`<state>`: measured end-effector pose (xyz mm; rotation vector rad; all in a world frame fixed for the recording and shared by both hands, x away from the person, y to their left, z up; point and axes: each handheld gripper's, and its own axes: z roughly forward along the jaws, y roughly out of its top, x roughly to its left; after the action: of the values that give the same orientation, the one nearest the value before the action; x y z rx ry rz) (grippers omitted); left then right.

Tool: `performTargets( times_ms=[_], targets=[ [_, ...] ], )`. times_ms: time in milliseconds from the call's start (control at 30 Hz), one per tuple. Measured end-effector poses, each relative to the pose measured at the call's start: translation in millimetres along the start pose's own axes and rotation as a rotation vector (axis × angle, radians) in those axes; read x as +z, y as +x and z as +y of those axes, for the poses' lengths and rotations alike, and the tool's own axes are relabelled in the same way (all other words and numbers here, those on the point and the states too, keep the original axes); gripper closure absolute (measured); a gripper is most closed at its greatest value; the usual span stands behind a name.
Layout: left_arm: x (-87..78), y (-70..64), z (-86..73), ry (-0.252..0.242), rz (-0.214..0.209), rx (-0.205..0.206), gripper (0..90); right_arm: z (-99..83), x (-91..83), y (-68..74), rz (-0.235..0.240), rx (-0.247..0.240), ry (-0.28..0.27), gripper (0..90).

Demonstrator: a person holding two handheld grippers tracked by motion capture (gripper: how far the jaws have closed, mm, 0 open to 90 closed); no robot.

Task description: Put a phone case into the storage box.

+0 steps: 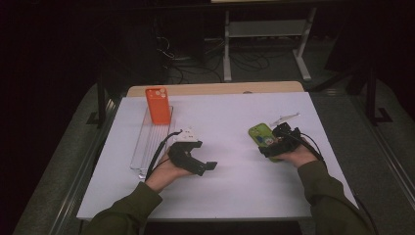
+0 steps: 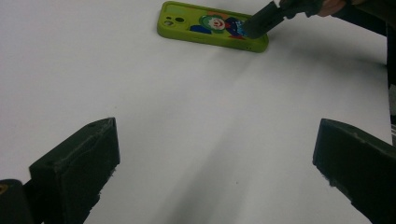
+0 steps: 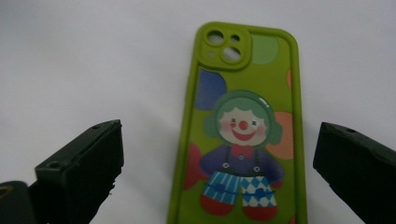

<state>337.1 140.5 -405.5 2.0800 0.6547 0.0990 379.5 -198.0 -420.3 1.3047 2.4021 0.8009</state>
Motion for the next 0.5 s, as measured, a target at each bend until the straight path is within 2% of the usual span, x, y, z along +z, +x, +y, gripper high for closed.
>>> performTargets(
  times_ms=[267, 500],
  targets=[
    [0.3, 0.2, -0.2, 0.007, -0.005, 0.007, 0.3, -1.0, 16.9, -10.0, 0.015, 0.022, 0.083, 4.6],
    [-0.3, 1.1, -0.3, 0.005, -0.002, 0.005, 0.3, -1.2, 21.3, -12.0, 0.008, 0.017, 0.119, 8.7]
  ],
)
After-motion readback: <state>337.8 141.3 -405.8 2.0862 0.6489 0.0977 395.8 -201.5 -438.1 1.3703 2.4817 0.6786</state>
